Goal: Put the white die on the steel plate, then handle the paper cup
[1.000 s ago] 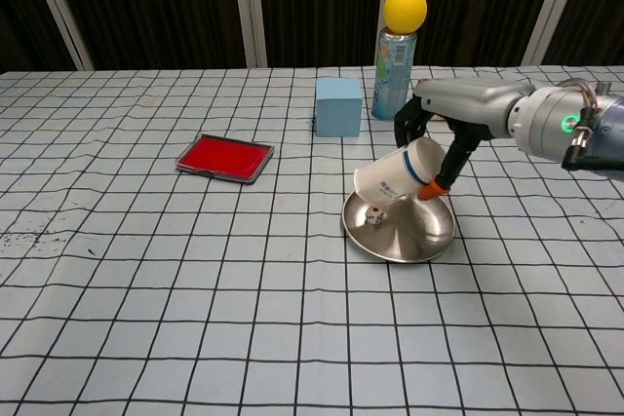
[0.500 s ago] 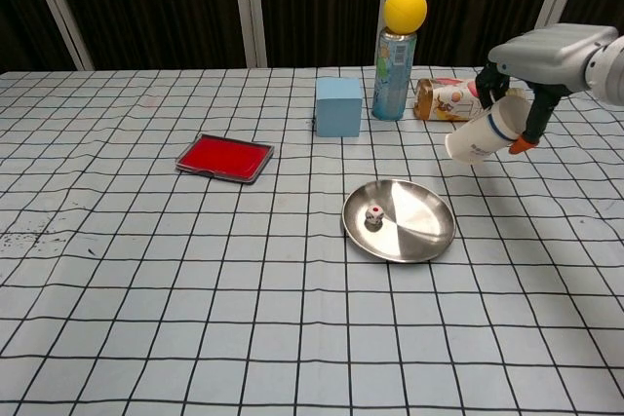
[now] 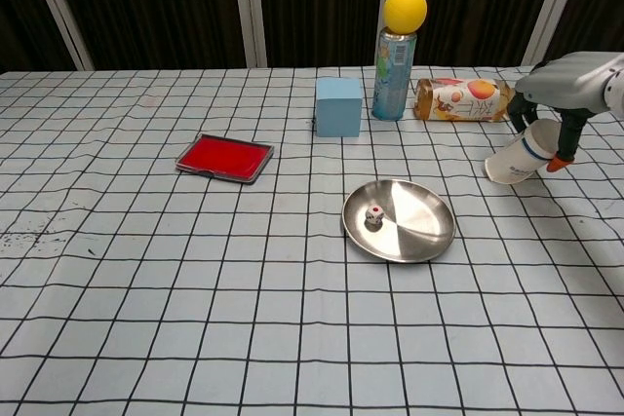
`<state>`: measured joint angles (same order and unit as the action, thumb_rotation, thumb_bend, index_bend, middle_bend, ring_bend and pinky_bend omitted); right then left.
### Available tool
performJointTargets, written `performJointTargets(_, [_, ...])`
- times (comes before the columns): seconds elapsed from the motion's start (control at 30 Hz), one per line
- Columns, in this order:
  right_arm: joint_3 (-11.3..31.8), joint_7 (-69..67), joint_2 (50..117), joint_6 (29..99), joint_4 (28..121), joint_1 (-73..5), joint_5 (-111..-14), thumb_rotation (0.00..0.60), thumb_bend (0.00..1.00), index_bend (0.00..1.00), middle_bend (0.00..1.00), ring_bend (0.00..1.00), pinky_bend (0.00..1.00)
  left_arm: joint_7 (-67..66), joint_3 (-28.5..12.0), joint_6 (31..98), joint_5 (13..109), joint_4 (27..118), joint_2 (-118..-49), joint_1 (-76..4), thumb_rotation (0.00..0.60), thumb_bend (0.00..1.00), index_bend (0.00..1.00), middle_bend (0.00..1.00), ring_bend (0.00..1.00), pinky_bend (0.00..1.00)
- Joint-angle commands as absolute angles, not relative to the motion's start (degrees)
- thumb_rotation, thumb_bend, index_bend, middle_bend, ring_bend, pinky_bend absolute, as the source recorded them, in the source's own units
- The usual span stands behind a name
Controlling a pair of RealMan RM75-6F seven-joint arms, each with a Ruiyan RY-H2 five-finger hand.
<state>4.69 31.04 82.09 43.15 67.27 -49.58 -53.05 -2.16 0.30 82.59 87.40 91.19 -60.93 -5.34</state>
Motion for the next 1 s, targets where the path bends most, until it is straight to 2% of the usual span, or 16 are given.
performJointTargets(0.03, [5.0,31.0,82.2,43.3,67.1,-49.6,-52.8,0.600,0.31,0.27,0.22,0.10,0.00,-2.2,0.3,82.5,87.4,91.2,-60.9,-5.4,0.600,0.29,0.34,0.00,0.00,0.02])
performJointTargets(0.07, [5.3,31.0,82.0,43.2,67.4,-49.6,-52.1,0.600,0.25,0.20,0.13,0.06,0.00,-2.2,0.4,82.4,87.5,91.2,-61.0,-5.4,0.600,0.29,0.34,0.00,0.00,0.02])
performJointTargets(0.13, [6.0,31.1,81.7,43.5,68.2,-49.6,-50.7,0.600,0.19,0.10,0.06,0.03,0.00,-2.3,0.4,82.3,87.5,91.3,-61.0,-5.5,0.600,0.29,0.34,0.00,0.00,0.02])
performJointTargets(0.17, [6.4,31.0,81.7,44.0,68.6,-49.6,-50.4,0.600,0.17,0.05,0.03,0.03,0.00,-2.3,0.5,82.3,87.6,91.3,-61.0,-5.5,0.600,0.29,0.34,0.00,0.00,0.02])
performJointTargets(0.23, [6.9,30.9,81.6,45.3,69.1,-49.4,-50.4,0.600,0.16,0.00,0.01,0.02,0.00,-2.4,0.6,82.3,87.7,91.3,-60.9,-5.5,0.600,0.29,0.34,0.00,0.00,0.02])
performJointTargets(0.5, [7.7,31.0,79.2,47.4,72.8,-49.0,-50.4,0.600,0.16,0.00,0.00,0.01,0.00,-2.2,0.7,82.3,87.8,91.3,-60.8,-5.4,0.600,0.29,0.34,0.00,0.00,0.02])
performJointTargets(0.7, [7.5,31.8,72.1,50.4,80.8,-46.8,-50.2,0.600,0.16,0.00,0.00,0.00,0.00,-1.6,0.5,82.3,87.6,91.2,-60.6,-5.4,0.600,0.29,0.34,0.00,0.00,0.02])
performJointTargets(0.83, [7.2,27.1,64.0,60.6,94.6,-39.6,-53.5,0.600,0.16,0.00,0.00,0.01,0.00,-0.7,0.4,82.8,87.7,91.2,-60.3,-5.2,0.600,0.29,0.33,0.00,0.00,0.02])
performJointTargets(0.93, [6.8,23.4,61.8,66.8,99.5,-35.4,-56.8,0.600,0.16,0.00,0.01,0.05,0.00,0.0,0.5,83.1,88.0,91.3,-60.2,-5.1,0.600,0.29,0.31,0.00,0.00,0.02])
performJointTargets(1.0, [5.5,19.9,60.5,74.1,103.5,-30.4,-61.0,0.600,0.17,0.00,0.04,0.06,0.00,0.7,0.4,83.6,88.2,91.2,-60.0,-5.0,0.600,0.29,0.31,0.00,0.00,0.02])
